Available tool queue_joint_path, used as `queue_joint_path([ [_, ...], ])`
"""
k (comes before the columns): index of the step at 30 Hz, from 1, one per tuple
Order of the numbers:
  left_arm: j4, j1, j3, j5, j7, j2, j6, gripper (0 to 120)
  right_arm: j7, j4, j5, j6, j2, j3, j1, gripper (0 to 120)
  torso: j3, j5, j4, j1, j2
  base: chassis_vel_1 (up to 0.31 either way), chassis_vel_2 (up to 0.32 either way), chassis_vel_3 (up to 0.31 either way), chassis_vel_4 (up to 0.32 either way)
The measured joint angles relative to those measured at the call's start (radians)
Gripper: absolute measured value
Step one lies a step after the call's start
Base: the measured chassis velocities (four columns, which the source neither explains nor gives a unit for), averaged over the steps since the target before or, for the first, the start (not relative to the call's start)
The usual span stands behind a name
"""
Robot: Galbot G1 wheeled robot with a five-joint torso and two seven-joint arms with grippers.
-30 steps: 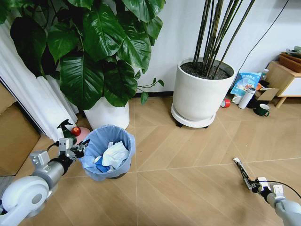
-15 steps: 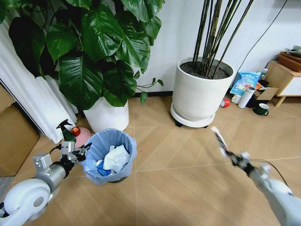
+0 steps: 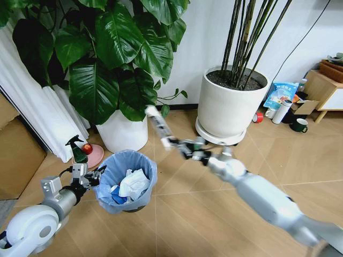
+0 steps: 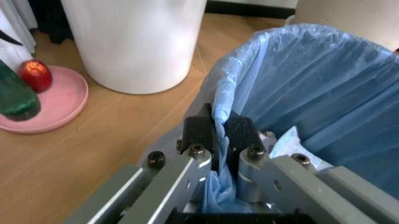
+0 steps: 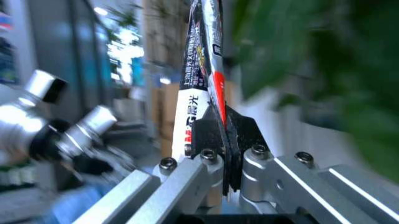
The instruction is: Pick up the trash bin and place the garbage on the floor into it.
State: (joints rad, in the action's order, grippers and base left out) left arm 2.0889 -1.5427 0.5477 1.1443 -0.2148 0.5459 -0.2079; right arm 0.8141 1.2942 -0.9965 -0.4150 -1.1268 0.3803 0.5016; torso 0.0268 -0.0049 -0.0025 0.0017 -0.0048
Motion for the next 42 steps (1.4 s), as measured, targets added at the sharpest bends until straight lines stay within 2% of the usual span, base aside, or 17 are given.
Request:
queue_joint_path([
  [4, 0.0, 0.003, 0.003, 0.005, 0.0, -0.007, 0.0, 0, -0.007, -0.018, -0.006, 0.01, -0.104, 0.101, -0.062, 0, 0.0, -0.0002, 0.0003, 0.0, 0.0, 0.0, 0.0, 0.0, 0.0],
  [8, 0.0, 0.008, 0.004, 0.01, -0.003, -0.008, -0.001, 0, -0.014, -0.024, -0.006, 0.021, -0.116, 0.138, -0.082, 0, 0.0, -0.0003, 0.0001, 0.0, 0.0, 0.0, 0.0, 0.0, 0.0],
  [12, 0.0, 0.013, 0.005, 0.013, -0.005, -0.008, -0.002, 0, -0.015, -0.03, 0.012, 0.03, -0.086, 0.161, -0.085, 0, 0.0, -0.0002, -0.0003, 0.0, 0.0, 0.0, 0.0, 0.0, 0.0],
  [13, 0.0, 0.016, 0.005, 0.014, -0.006, -0.007, -0.002, 0, -0.015, -0.031, 0.017, 0.032, -0.074, 0.164, -0.085, 5, 0.0, -0.0002, -0.0006, 0.0, 0.0, 0.0, 0.0, 0.0, 0.0],
  [15, 0.0, 0.018, 0.005, 0.015, -0.007, -0.007, -0.002, 0, -0.015, -0.031, 0.019, 0.032, -0.069, 0.166, -0.085, 7, 0.0, -0.0002, -0.0006, 0.0, 0.0, 0.0, 0.0, 0.0, 0.0],
  [19, 0.001, 0.026, 0.004, 0.021, -0.013, -0.004, -0.004, 0, -0.011, -0.028, 0.03, 0.04, -0.038, 0.173, -0.085, 29, 0.0, -0.0002, -0.0006, 0.0, 0.0, 0.0, 0.0, 0.0, 0.0],
  [21, 0.001, 0.028, 0.004, 0.022, -0.014, -0.004, -0.004, 0, -0.008, -0.027, 0.032, 0.041, -0.033, 0.174, -0.085, 30, 0.0, -0.0002, -0.0005, 0.0, 0.0, 0.0, 0.0, 0.0, 0.0],
  [23, 0.001, 0.032, 0.005, 0.026, -0.017, -0.006, -0.005, 0, -0.003, -0.017, 0.039, 0.047, -0.005, 0.176, -0.086, 43, 0.0, 0.0, -0.0002, 0.0, 0.0, 0.0, 0.0, 0.0, 0.0],
  [28, 0.001, 0.032, 0.008, 0.028, -0.019, -0.005, -0.005, 0, -0.003, -0.009, 0.041, 0.047, 0.007, 0.173, -0.083, 56, 0.0, 0.0001, 0.0001, 0.0, 0.0, 0.0, 0.0, 0.0, 0.0],
  [30, 0.002, 0.027, 0.015, 0.028, -0.02, -0.001, -0.005, 0, -0.013, -0.006, 0.044, 0.045, 0.02, 0.147, -0.061, 65, 0.0, 0.0002, 0.0002, 0.0, 0.0, 0.0, 0.0, 0.0, 0.0],
  [33, -0.002, 0.018, 0.029, 0.024, -0.02, 0.013, -0.005, 0, -0.034, -0.014, 0.053, 0.04, 0.058, 0.037, -0.004, 80, 0.0, 0.0004, 0.0001, 0.0, 0.0, 0.0, 0.0, 0.0, 0.0],
  [34, -0.002, 0.018, 0.029, 0.024, -0.02, 0.013, -0.005, 0, -0.034, -0.014, 0.053, 0.04, 0.058, 0.037, -0.004, 80, 0.0, 0.0004, 0.0001, 0.0, 0.0, 0.0, 0.0, 0.0, 0.0],
  [37, -0.011, 0.018, 0.038, 0.018, -0.018, 0.03, -0.005, 0, -0.062, -0.009, 0.061, 0.029, 0.112, -0.038, 0.05, 93, 0.0, 0.0006, -0.0002, 0.0, 0.0, 0.0, 0.0, 0.0, 0.0],
  [38, -0.011, 0.018, 0.038, 0.018, -0.018, 0.03, -0.005, 0, -0.062, -0.009, 0.061, 0.029, 0.112, -0.038, 0.05, 93, 0.0, 0.0006, -0.0002, 0.0, 0.0, 0.0, 0.0, 0.0, 0.0],
  [40, -0.018, 0.017, 0.046, 0.01, -0.016, 0.044, -0.003, 0, -0.115, 0.007, 0.082, 0.022, 0.142, -0.098, 0.092, 98, 0.0, 0.0002, -0.0001, 0.0, 0.0, 0.0, 0.0, 0.0, 0.0],
  [41, -0.025, 0.009, 0.056, 0.002, -0.014, 0.061, -0.001, 0, -0.19, 0.017, 0.11, 0.007, 0.164, -0.177, 0.148, 100, 0.0, 0.0004, -0.0002, 0.0, 0.0, 0.0, 0.0, 0.0, 0.0],
  [42, -0.025, 0.009, 0.056, 0.002, -0.014, 0.061, -0.001, 0, -0.19, 0.017, 0.11, 0.007, 0.164, -0.177, 0.148, 100, 0.0, 0.0004, -0.0002, 0.0, 0.0, 0.0, 0.0, 0.0, 0.0],
])
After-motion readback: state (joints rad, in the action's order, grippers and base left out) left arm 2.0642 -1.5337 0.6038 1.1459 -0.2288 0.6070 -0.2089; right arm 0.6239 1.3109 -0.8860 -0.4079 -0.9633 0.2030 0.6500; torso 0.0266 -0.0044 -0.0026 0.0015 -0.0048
